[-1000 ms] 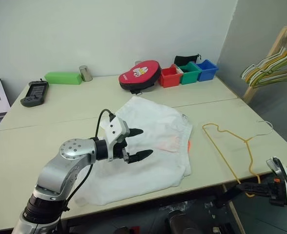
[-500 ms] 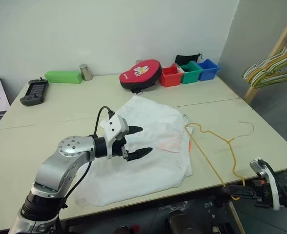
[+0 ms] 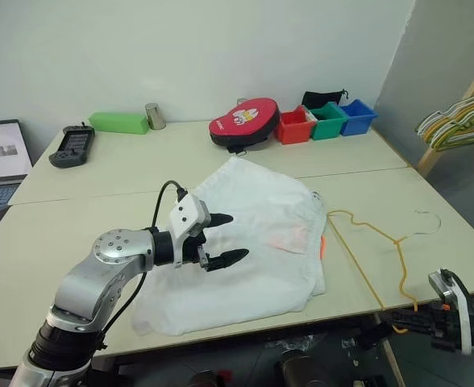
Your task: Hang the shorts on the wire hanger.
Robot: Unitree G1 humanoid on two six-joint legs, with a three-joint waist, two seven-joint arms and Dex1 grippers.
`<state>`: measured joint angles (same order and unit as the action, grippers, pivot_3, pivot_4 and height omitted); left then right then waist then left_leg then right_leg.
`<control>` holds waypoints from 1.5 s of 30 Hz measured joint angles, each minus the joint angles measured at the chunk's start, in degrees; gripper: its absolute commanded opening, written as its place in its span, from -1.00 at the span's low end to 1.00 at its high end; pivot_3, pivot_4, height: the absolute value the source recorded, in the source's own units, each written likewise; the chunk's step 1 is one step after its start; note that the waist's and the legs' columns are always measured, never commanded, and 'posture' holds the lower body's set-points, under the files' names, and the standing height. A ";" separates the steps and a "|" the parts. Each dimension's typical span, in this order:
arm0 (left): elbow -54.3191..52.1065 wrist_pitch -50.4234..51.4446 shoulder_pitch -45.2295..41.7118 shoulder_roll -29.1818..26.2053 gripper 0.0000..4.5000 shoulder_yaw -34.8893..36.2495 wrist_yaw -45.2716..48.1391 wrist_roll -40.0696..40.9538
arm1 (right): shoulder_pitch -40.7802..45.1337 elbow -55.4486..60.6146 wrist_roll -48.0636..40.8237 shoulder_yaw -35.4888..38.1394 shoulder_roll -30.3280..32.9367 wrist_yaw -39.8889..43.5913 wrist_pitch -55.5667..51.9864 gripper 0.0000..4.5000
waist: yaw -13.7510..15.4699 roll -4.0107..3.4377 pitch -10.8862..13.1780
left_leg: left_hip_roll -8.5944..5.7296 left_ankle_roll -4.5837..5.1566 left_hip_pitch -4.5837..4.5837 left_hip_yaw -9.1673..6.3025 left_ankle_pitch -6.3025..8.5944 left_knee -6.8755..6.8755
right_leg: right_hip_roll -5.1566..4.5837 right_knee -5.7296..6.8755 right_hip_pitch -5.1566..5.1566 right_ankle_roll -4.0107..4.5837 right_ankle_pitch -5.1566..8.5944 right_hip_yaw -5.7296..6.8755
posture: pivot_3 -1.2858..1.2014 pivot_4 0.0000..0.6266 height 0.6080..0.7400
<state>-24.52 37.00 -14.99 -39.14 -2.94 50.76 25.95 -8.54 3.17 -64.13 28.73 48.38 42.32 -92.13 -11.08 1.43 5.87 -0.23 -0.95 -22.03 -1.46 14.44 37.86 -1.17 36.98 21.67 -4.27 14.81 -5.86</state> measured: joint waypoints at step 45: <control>-0.22 -2.45 1.17 -1.24 0.99 -1.38 1.14 -1.27 | 16.04 -6.33 2.08 -11.09 -7.01 -1.53 1.81 -1.00 | 1.36 0.32 0.72 | 0.03 0.02 -0.67 0.00 0.02 0.09 | 0.00 0.02 0.59 -0.32 -0.20 0.03 | -0.09 -0.80 1.00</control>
<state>-24.73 34.54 -13.82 -40.38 -4.33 51.90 24.68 7.50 -3.16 -62.05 17.64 41.37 40.79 -90.33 -9.72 1.75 6.59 -0.20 -0.93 -22.70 -1.46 14.46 37.95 -1.17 36.99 22.26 -4.59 14.61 -5.82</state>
